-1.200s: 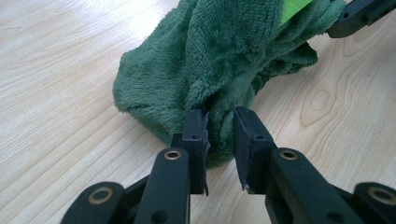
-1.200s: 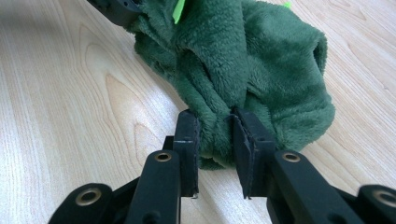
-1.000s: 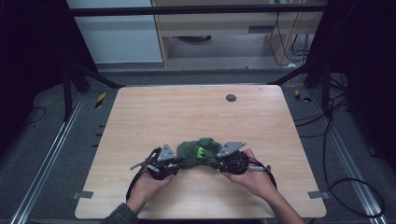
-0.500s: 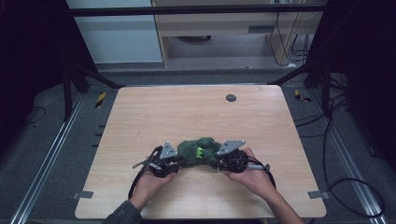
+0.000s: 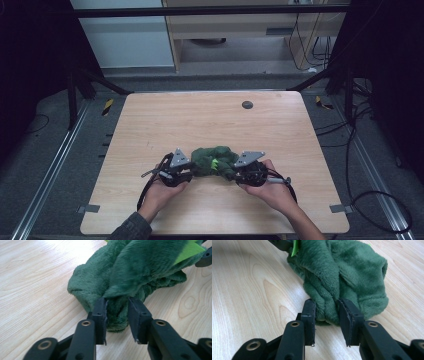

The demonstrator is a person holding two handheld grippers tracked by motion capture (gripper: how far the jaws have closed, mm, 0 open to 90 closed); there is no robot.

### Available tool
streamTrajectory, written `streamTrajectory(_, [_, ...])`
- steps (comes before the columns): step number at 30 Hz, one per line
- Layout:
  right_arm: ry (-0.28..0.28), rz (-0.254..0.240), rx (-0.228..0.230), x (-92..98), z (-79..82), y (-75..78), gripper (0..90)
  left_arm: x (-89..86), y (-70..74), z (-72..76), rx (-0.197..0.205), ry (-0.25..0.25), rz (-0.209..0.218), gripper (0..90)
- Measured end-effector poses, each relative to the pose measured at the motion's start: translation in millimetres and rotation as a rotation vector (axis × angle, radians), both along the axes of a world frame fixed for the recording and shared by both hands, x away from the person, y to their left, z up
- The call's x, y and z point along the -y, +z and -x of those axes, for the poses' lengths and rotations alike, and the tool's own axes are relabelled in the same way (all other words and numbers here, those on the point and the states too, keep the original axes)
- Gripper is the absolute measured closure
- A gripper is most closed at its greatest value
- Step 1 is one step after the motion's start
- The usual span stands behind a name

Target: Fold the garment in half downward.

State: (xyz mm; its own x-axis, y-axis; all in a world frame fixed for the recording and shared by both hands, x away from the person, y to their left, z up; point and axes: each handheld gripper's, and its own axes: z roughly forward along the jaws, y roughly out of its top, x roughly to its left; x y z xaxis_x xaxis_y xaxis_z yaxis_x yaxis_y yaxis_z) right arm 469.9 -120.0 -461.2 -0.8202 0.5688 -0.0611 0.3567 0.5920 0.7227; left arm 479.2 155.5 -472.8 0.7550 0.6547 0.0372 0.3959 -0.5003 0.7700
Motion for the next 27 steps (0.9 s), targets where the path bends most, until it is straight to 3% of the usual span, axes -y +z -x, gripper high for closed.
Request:
streamTrajectory(17, [0.004,0.006,-0.001,4.4,7.1,1.3,61.2,-6.8,9.9,18.3,0.011,-0.017,-0.004,59.4])
streamTrajectory(27, [0.011,0.016,-0.002,6.1,13.9,1.7,53.3,-11.8,13.6,25.0,0.013,-0.028,-0.012,58.2])
